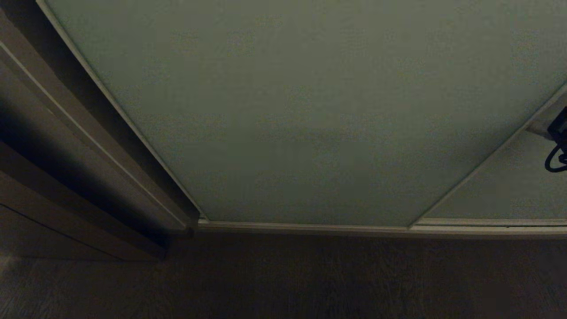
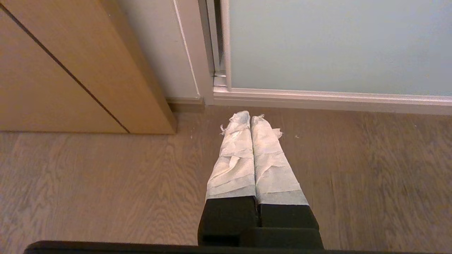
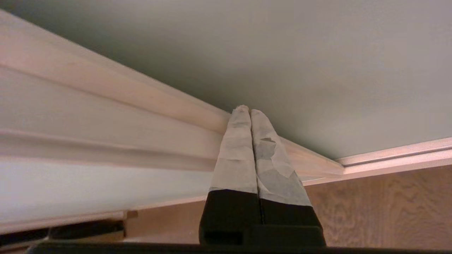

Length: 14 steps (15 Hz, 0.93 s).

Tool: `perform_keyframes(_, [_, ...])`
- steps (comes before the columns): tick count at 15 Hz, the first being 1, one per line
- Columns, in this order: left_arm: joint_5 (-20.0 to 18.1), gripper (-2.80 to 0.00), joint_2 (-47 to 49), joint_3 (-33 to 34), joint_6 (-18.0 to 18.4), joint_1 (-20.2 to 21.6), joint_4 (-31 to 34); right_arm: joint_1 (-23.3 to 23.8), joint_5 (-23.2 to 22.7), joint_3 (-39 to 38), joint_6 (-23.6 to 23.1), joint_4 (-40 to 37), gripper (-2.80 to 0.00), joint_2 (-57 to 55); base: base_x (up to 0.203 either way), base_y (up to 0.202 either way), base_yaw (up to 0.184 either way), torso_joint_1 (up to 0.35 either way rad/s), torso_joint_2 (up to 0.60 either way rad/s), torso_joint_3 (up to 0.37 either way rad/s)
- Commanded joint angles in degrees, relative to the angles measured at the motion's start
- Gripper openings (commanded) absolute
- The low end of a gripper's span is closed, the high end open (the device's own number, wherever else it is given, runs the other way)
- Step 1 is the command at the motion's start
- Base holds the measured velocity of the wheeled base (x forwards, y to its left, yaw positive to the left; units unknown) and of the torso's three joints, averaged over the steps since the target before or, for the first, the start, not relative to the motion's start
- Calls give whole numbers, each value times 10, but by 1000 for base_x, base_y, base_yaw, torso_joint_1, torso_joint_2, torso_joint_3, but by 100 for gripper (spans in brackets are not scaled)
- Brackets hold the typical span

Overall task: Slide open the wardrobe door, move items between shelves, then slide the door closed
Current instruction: Close the door

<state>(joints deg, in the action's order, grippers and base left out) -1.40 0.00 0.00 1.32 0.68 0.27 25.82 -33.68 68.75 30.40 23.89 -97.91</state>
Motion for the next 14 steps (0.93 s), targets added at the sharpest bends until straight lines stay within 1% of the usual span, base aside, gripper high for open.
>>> perform_keyframes(1, [0,-280,1,0,0,0,0,-2,0,-12,1,-2,-280,15,0,0,0,0,0,0])
perform_keyframes(3, [0,-280,1,0,0,0,0,-2,0,-44,-8,-3,-280,37,0,0,0,0,0,0])
perform_keyframes(4, [0,-280,1,0,0,0,0,-2,0,-59,-24,-8,-280,54,0,0,0,0,0,0])
perform_keyframes(7, [0,-280,1,0,0,0,0,-4,0,-108,-101,-78,-280,133,0,0,0,0,0,0])
perform_keyframes(8, [0,-280,1,0,0,0,0,-16,2,-128,-128,-108,-280,165,0,0,0,0,0,0])
perform_keyframes(9, [0,-280,1,0,0,0,0,-31,14,-150,-153,-133,-280,199,0,0,0,0,0,0])
perform_keyframes(10, [0,-280,1,0,0,0,0,-45,36,-174,-170,-146,-280,231,0,0,0,0,0,0])
perform_keyframes(12, [0,-280,1,0,0,0,0,-84,86,-217,-186,-160,-280,311,0,0,0,0,0,0])
perform_keyframes(14, [0,-280,1,0,0,0,0,-114,117,-280,-195,-164,-280,413,0,0,0,0,0,0])
